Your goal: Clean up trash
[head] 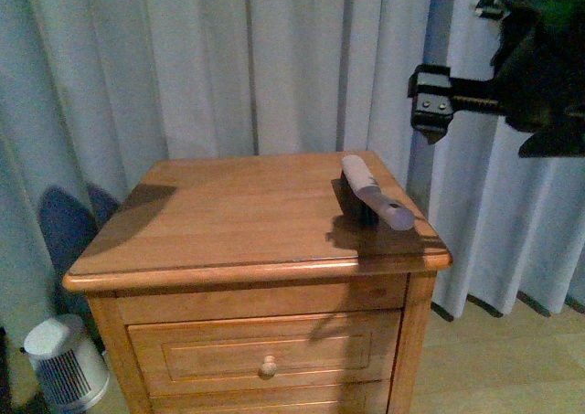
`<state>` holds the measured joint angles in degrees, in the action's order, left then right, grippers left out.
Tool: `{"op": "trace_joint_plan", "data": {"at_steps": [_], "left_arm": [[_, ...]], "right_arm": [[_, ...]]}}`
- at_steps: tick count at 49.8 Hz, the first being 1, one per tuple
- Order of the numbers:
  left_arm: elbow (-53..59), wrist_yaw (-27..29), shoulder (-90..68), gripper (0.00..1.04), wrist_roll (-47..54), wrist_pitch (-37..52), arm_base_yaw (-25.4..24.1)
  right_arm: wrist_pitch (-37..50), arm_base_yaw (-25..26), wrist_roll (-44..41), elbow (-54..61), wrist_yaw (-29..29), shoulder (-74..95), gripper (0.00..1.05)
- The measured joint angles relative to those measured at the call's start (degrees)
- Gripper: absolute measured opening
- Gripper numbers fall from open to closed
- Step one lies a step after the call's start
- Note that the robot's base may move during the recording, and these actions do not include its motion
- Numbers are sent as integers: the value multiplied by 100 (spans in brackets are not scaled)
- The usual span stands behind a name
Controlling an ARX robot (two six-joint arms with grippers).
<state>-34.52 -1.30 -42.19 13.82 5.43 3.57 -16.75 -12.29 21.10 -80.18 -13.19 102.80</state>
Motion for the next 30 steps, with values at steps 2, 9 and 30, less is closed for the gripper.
{"op": "trace_joint_plan", "data": {"at_steps": [2, 9, 30], "left_arm": [[0, 0, 0, 27, 0, 0, 0], [0, 0, 2, 27, 0, 0, 0], [0, 0, 0, 27, 0, 0, 0]], "right_arm": [[-68, -22, 96, -120, 17, 155, 97], [-195, -101, 411, -533, 13, 667, 97], [-267, -363, 671, -1473, -72, 1742, 97]]}}
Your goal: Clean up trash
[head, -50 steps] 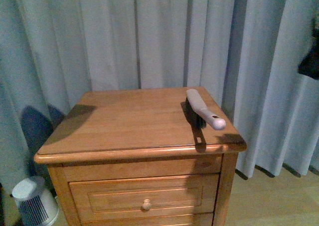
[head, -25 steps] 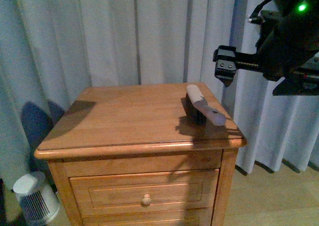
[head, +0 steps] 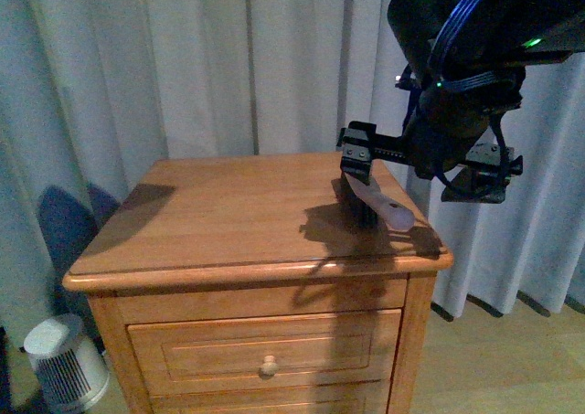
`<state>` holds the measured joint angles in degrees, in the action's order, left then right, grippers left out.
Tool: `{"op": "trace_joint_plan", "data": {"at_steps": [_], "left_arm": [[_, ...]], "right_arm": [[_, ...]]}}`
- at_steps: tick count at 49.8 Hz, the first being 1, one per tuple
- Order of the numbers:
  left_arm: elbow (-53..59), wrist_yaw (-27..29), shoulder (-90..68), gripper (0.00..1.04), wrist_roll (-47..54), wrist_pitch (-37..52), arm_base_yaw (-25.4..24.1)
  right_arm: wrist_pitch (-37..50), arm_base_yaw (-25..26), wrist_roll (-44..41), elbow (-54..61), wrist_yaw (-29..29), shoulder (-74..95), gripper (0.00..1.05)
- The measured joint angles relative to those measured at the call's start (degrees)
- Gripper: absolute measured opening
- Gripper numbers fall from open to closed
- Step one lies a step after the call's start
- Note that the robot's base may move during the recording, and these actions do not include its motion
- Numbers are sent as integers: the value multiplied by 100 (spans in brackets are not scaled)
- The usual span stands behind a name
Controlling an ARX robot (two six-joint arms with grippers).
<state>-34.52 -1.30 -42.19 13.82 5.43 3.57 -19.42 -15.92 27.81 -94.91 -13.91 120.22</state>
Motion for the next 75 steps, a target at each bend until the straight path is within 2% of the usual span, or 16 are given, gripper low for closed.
{"op": "trace_joint_plan", "data": {"at_steps": [29, 34, 43, 46, 47, 50, 68, 75], "left_arm": [[0, 0, 0, 27, 0, 0, 0], [0, 0, 0, 27, -2, 0, 0], [0, 0, 0, 27, 0, 0, 0], [0, 0, 0, 27, 0, 0, 0], [0, 0, 0, 27, 0, 0, 0], [0, 0, 0, 27, 0, 0, 0], [0, 0, 0, 27, -2, 0, 0], [0, 0, 0, 27, -2, 0, 0]], "right_arm": [[22, -210, 96, -201, -46, 586, 97], [37, -208, 92, -201, -50, 586, 83], [63, -205, 90, -201, -42, 586, 45], [63, -203, 81, -199, -33, 586, 37], [61, -197, 61, -199, 2, 586, 29], [61, -197, 72, -190, -7, 584, 23], [87, -142, -48, -24, 11, 365, 21], [577, -79, -570, 385, -50, -304, 21]]}}
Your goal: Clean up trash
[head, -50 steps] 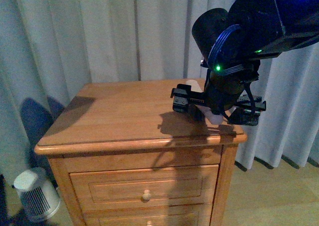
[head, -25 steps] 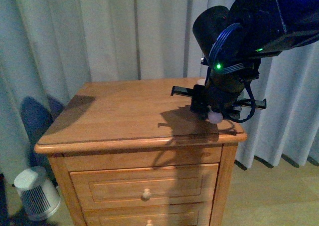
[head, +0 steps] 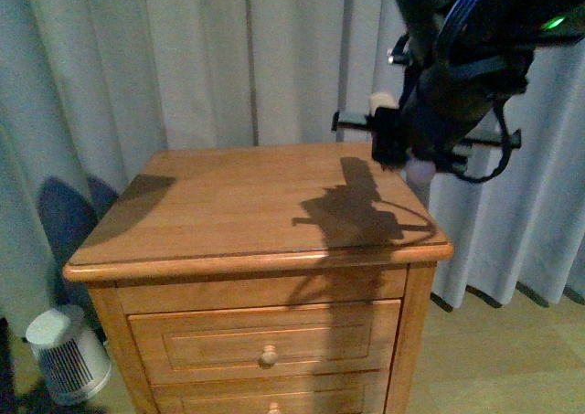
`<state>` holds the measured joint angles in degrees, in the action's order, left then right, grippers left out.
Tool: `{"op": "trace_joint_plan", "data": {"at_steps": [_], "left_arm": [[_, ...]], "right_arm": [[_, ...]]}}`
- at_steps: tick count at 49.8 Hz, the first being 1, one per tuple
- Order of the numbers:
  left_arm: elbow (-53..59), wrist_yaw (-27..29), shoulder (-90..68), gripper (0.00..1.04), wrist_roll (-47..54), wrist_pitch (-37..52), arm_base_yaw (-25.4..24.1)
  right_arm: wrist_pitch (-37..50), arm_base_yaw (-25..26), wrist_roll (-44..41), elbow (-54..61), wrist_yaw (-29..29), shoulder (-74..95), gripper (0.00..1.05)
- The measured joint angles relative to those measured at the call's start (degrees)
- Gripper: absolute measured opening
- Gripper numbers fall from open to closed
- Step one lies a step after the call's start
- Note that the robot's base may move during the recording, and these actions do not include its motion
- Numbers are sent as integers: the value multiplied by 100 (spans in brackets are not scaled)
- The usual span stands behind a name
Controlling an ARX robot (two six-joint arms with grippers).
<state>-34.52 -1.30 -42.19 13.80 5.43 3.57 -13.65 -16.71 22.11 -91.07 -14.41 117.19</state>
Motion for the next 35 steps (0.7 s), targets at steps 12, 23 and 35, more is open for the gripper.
{"op": "trace_joint_plan", "data": {"at_steps": [12, 23, 35], "left_arm": [[0, 0, 0, 27, -2, 0, 0], [0, 0, 0, 27, -4, 0, 0], [0, 0, 0, 26, -11, 0, 0]], "right_arm": [[839, 144, -811, 1130, 52, -1692, 21], [1635, 361, -1303, 3123, -7, -3952, 21], [1613, 361, -1467, 4511, -267, -5884, 21]]}}
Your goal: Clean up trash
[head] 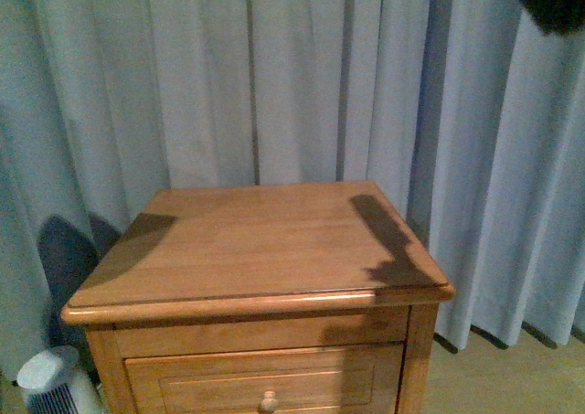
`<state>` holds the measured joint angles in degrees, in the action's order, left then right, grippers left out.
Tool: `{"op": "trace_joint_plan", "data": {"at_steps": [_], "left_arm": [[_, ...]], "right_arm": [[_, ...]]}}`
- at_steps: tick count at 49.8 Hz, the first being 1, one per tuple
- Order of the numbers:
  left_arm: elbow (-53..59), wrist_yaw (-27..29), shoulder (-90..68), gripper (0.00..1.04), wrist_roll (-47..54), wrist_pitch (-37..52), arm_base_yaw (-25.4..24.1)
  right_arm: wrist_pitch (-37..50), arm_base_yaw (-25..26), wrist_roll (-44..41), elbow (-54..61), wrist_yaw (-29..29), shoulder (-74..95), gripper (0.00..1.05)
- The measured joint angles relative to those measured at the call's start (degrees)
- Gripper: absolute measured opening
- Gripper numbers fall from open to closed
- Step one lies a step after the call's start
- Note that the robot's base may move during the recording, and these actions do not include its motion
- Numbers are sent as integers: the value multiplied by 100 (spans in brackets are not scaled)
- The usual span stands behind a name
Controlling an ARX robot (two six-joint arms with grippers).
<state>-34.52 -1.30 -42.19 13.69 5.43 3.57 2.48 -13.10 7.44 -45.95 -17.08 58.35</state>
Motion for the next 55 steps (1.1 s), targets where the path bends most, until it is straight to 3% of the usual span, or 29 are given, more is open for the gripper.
{"op": "trace_joint_plan", "data": {"at_steps": [9, 31, 55], "left_arm": [[0, 0, 0, 26, 0, 0, 0], [0, 0, 0, 26, 0, 0, 0], [0, 0, 0, 26, 0, 0, 0]], "right_arm": [[-356, -105, 61, 634, -339, -1043, 21], [-1193, -1047, 332, 1390, -1355, -2435, 21], [-1200, -1064, 350, 1392, -1320, -2448, 21]]}}
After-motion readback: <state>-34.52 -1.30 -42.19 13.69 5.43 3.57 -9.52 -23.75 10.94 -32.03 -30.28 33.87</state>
